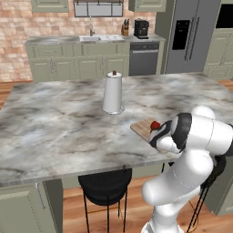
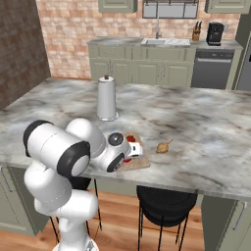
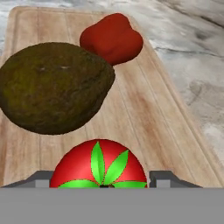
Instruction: Place the avocado, onion, tomato, and bell pepper on the cutting board.
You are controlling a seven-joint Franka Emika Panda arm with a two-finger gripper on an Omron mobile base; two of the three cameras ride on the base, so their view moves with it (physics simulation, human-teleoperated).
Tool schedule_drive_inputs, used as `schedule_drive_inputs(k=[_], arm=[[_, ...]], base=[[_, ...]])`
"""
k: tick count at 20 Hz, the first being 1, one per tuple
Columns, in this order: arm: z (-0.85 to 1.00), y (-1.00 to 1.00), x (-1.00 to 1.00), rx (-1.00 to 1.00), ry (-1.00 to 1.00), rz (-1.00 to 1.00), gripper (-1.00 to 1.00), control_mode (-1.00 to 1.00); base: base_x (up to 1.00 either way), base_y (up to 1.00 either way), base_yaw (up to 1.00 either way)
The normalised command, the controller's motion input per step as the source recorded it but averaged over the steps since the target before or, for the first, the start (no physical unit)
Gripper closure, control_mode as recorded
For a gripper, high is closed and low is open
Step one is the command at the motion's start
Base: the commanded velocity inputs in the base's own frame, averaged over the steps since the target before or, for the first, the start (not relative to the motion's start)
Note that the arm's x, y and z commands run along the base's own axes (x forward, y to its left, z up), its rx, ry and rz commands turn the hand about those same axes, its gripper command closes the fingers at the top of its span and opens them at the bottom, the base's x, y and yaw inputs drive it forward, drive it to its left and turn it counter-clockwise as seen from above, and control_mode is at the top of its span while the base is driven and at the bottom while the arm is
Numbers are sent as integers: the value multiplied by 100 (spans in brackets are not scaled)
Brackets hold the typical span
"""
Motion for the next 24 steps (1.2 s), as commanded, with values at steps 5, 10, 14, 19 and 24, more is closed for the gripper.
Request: schedule_drive_inputs(k=[5, 10, 14, 19, 24], arm=[[0, -11, -17, 0, 0, 0, -100, -100], [0, -1, -5, 0, 0, 0, -100, -100], [6, 0, 0, 0, 0, 0, -100, -100], [35, 0, 0, 0, 0, 0, -100, -100], [59, 0, 0, 0, 2, 0, -100, -100]], base=[[0, 0, 0], [0, 0, 0], [0, 0, 0], [0, 0, 0], [0, 0, 0]])
